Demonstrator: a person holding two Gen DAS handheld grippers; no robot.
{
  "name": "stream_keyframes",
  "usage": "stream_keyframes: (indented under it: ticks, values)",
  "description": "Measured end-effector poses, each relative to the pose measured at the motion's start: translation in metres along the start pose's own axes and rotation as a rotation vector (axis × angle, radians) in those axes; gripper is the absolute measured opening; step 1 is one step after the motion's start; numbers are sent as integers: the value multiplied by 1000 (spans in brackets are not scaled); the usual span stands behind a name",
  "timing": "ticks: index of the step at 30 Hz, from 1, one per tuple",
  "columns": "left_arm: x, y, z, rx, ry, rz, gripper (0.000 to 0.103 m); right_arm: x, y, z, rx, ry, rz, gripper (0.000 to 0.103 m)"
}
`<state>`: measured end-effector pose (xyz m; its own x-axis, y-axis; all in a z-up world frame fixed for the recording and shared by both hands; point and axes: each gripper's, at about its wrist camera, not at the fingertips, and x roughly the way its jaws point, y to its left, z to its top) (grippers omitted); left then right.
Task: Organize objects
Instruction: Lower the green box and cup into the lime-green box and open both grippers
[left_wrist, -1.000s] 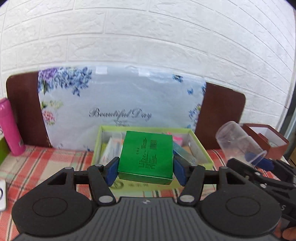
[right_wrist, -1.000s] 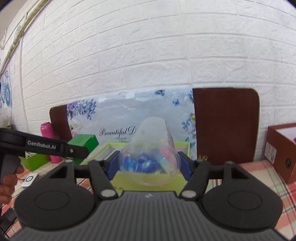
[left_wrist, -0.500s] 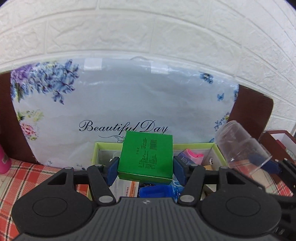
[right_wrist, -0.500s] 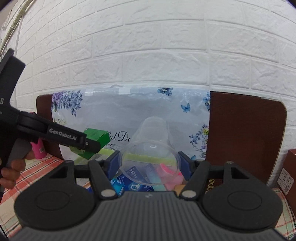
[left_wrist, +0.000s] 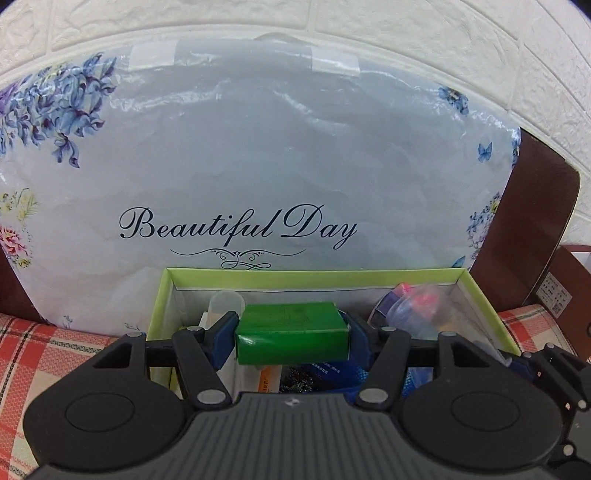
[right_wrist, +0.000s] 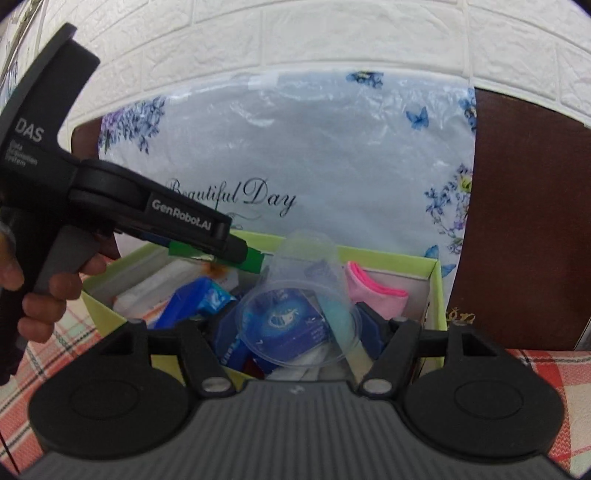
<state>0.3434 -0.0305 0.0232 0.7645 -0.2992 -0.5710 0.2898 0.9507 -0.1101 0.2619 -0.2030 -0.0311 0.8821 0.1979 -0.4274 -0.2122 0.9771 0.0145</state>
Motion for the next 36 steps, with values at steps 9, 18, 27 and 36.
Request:
stream_keyframes:
  ticks: [9, 18, 27, 36]
  values:
    - [-5, 8, -7, -42, 2, 34, 80, -4, -9, -9, 40, -15, -36, 96]
    - [-35, -1, -7, -43, -62, 94, 80, -24, -7, -3, 30, -41, -44, 103]
    - [-96, -23, -14, -21, -170, 142, 94, -69, -3, 6, 38, -74, -77, 103]
    - [-149, -46, -48, 43, -194, 176, 98, -125, 16, -5, 20, -45, -139, 103]
